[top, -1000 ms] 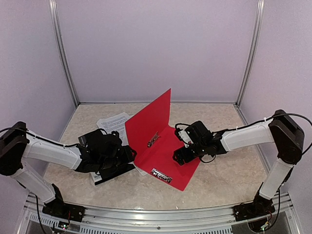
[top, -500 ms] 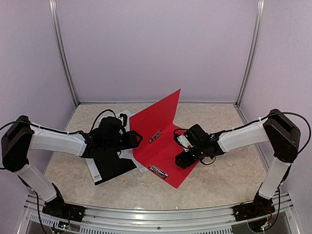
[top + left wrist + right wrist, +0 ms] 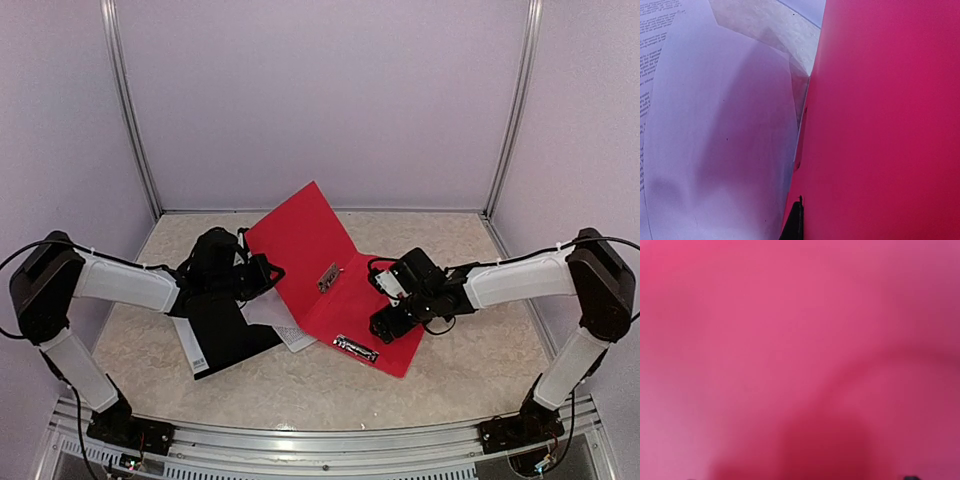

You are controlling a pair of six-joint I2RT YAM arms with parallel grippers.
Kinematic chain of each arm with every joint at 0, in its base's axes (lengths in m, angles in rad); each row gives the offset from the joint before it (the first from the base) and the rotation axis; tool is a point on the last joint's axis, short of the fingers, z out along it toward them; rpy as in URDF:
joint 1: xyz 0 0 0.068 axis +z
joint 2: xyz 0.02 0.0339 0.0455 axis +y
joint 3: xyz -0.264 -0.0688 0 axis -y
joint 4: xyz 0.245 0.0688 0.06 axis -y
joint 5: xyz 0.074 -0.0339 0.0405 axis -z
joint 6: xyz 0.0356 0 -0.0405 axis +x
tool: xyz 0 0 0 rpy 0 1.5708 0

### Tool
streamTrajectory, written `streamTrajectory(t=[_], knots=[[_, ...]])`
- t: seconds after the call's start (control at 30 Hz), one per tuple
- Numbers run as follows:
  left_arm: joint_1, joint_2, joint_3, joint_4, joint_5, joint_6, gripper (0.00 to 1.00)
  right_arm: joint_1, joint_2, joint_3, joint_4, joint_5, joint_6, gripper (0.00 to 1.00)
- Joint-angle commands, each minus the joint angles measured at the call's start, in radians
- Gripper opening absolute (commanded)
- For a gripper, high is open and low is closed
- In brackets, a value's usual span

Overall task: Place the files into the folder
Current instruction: Open the folder at the center of the board, then rotate the folder at the center of the board.

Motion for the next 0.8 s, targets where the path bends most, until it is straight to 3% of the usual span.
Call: streamTrajectory(t=[0.0, 0.23, 0.47, 0.77], knots=[[-0.075, -0.059, -0.081, 0.02, -0.055, -0.249, 0.0, -0.023, -0.085, 0.02, -0.017, 0.003, 0.039, 0.88], [-0.27, -0.129, -0.129, -0.128, -0.379, -0.349, 0.0, -0.022, -0.052, 0.045, 0.1, -0.055, 0.155, 0.89], [-0.303, -0.149, -0.182, -0.241, -0.357, -0.423, 0.03, 0.02, 0.068, 0.064, 0.209, -0.097, 0.207, 0.84], [-0.298, -0.217, -0.252, -0.307, -0.385, -0.453, 0.25, 0.088, 0.241, 0.212, 0.231, -0.106, 0.221, 0.79]])
